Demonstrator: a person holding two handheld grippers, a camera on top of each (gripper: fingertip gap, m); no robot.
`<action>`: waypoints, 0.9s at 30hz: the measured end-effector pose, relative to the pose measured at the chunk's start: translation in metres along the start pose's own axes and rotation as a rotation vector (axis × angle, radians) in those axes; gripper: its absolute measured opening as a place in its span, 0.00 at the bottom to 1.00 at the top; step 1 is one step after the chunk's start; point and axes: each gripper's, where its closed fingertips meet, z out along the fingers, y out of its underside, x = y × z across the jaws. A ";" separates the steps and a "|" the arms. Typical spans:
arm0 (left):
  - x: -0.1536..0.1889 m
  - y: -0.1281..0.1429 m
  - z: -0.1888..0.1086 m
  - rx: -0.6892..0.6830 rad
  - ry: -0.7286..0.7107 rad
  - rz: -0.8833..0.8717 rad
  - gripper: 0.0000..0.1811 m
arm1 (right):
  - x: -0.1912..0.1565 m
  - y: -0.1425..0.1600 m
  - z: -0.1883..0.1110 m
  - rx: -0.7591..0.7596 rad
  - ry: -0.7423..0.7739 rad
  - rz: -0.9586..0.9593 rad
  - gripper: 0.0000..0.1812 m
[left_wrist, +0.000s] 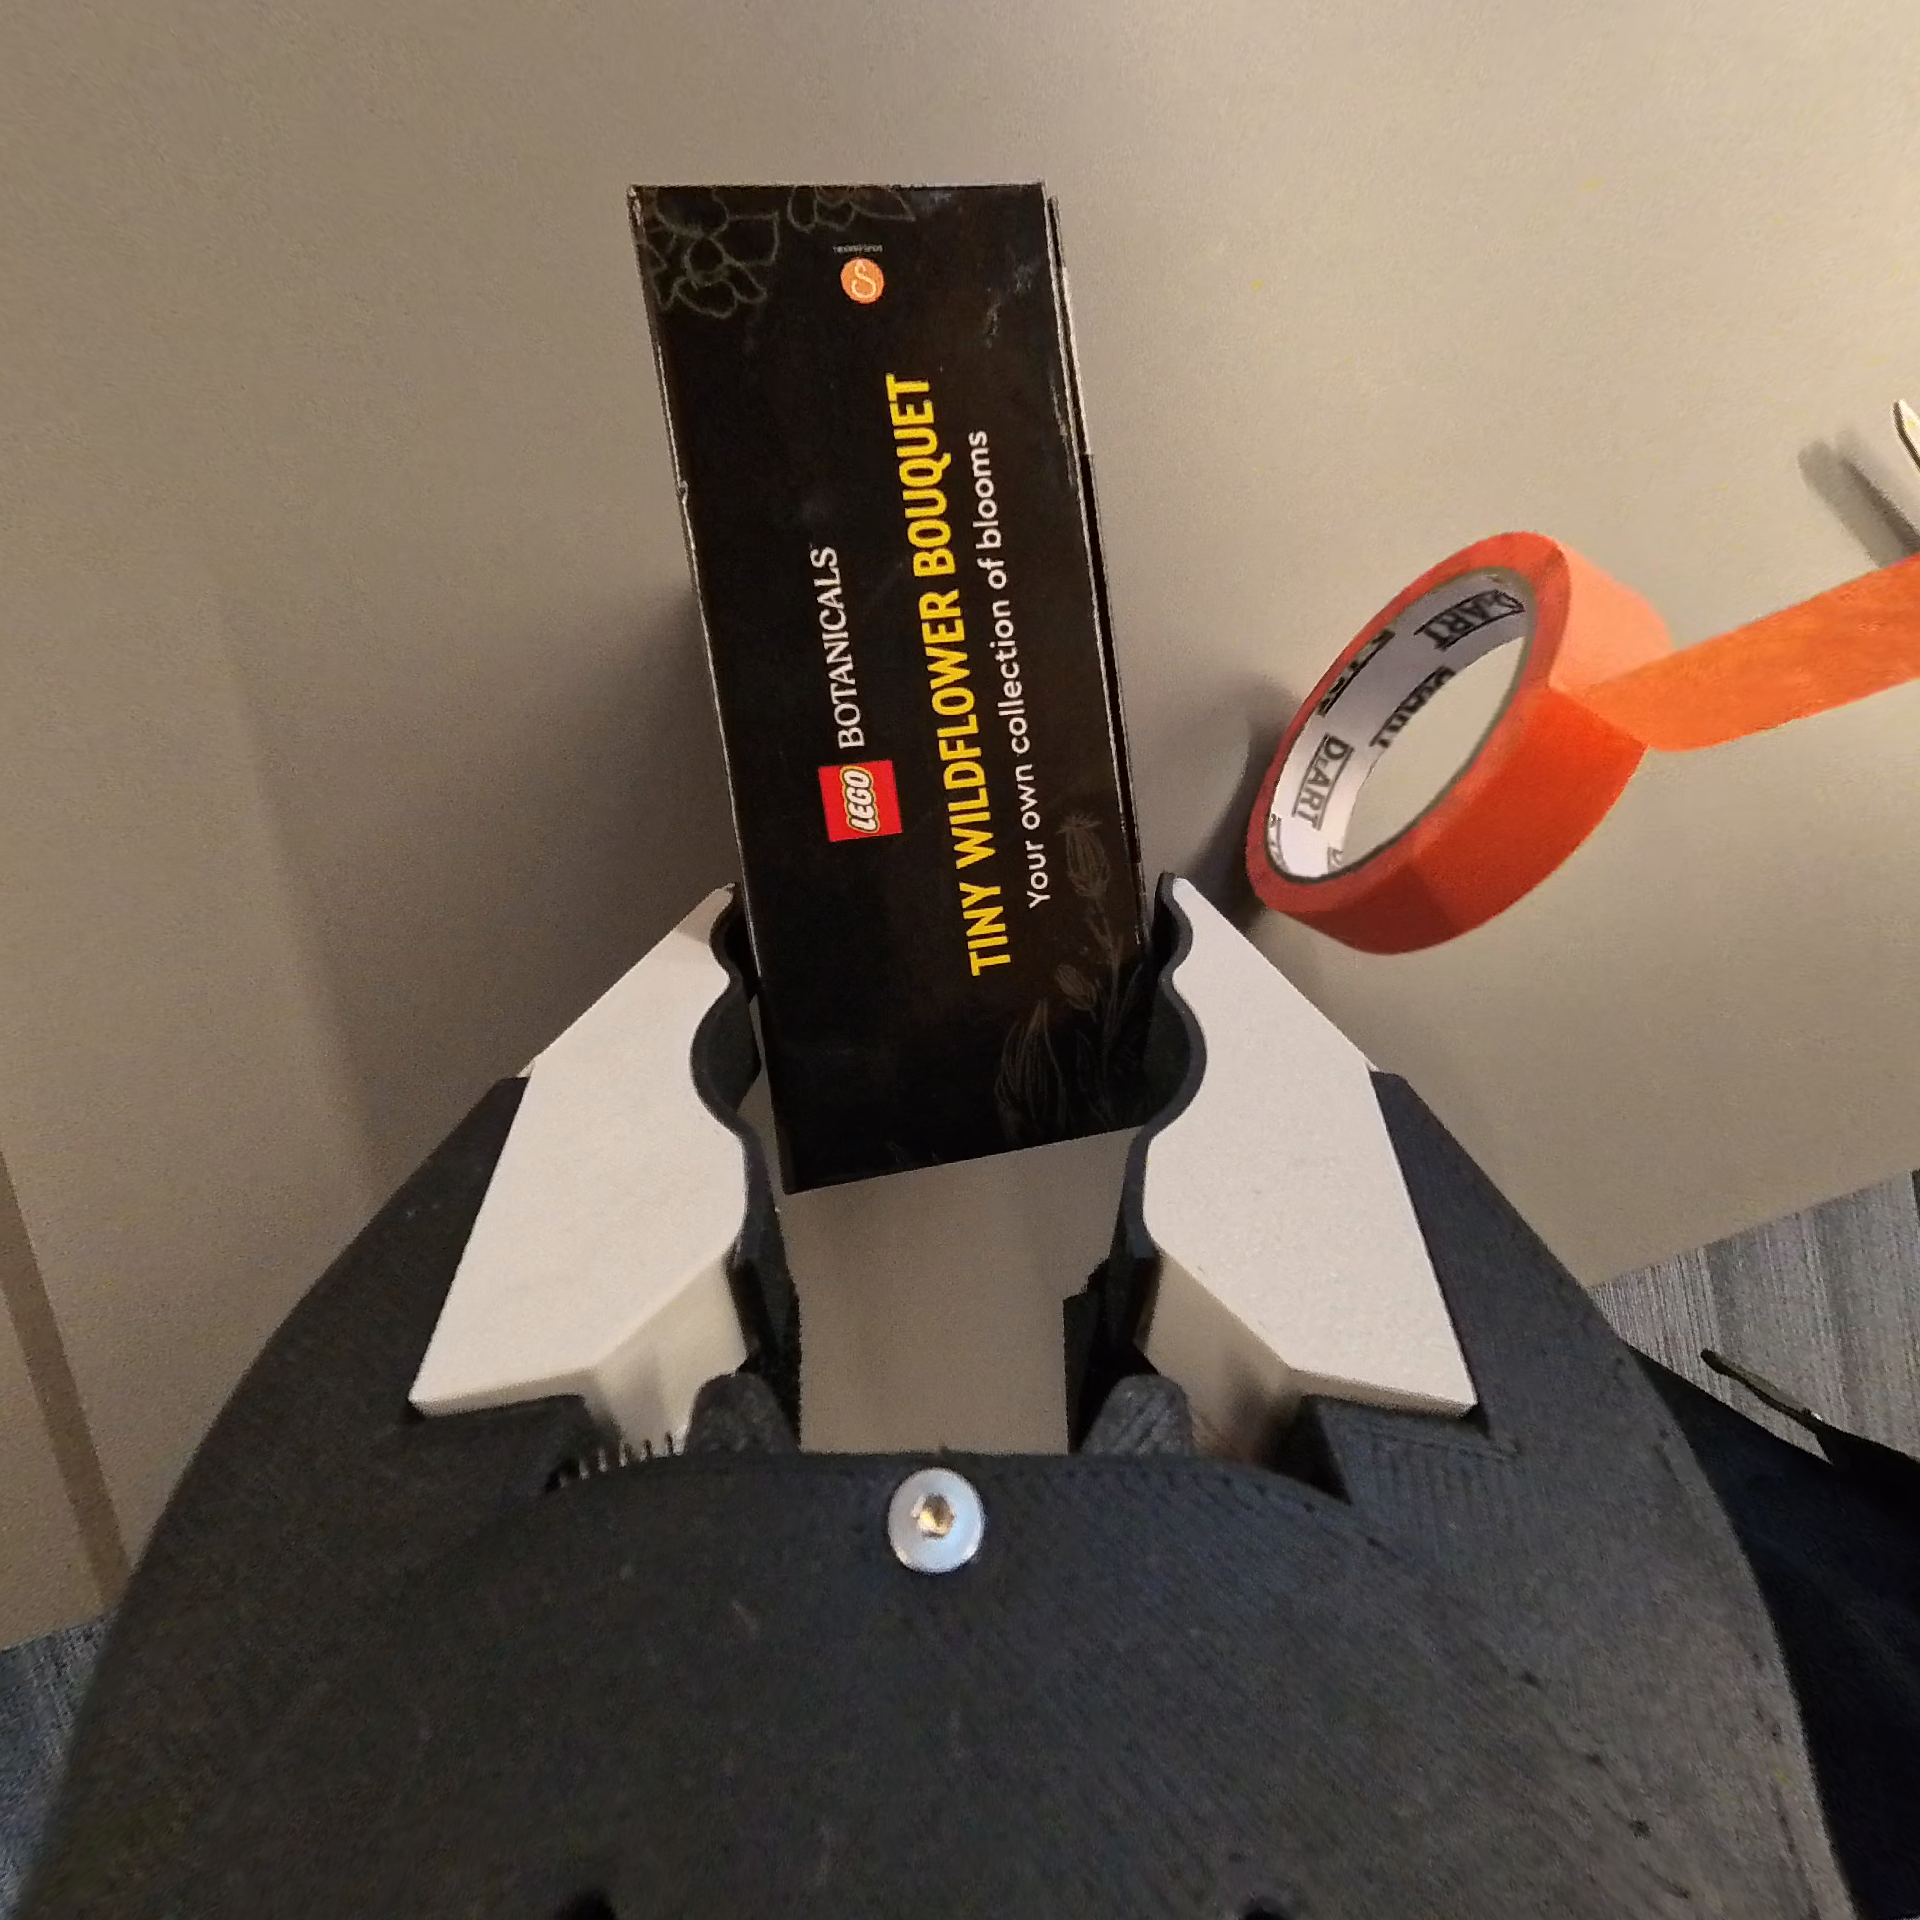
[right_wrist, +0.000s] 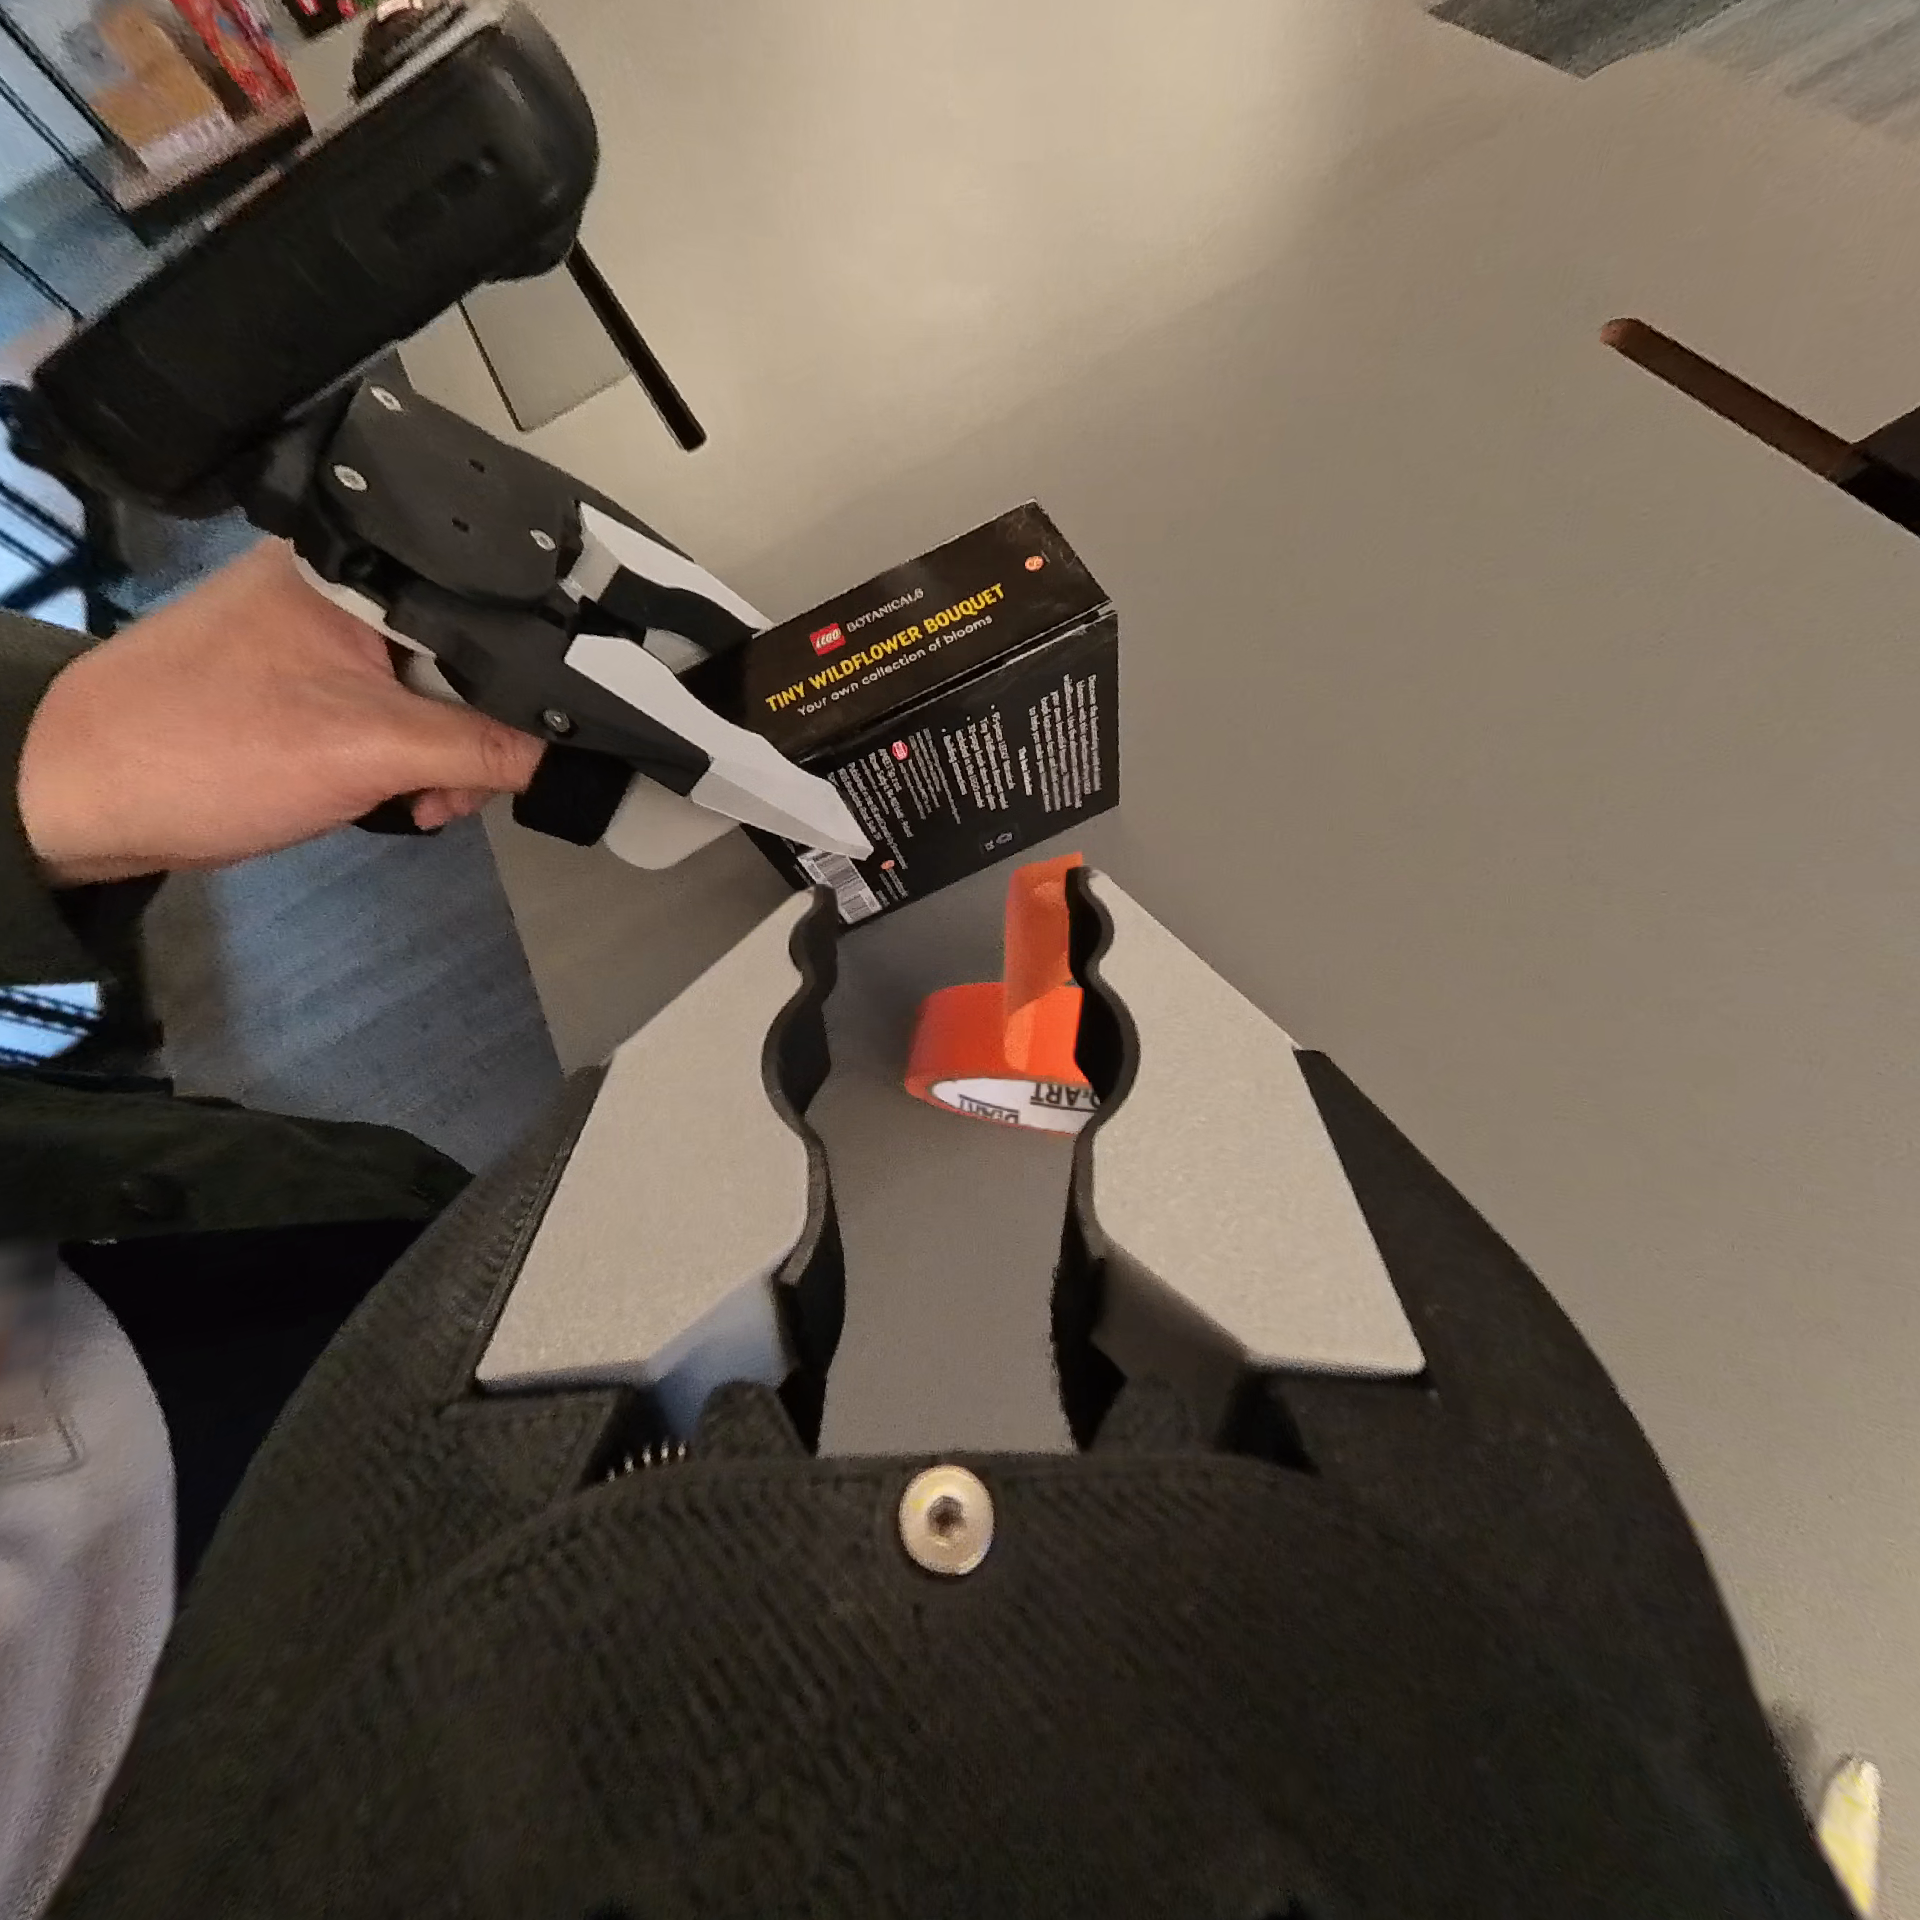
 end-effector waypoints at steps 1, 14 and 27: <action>0.000 0.000 0.000 0.000 0.000 0.001 0.41 | 0.000 -0.001 -0.001 0.011 -0.005 0.015 0.25; -0.001 0.000 0.000 0.000 0.001 0.003 0.41 | -0.006 -0.008 -0.013 0.082 -0.074 0.152 0.24; -0.001 0.000 0.000 -0.003 0.002 0.007 0.41 | 0.045 -0.001 -0.039 0.126 -0.090 0.192 0.24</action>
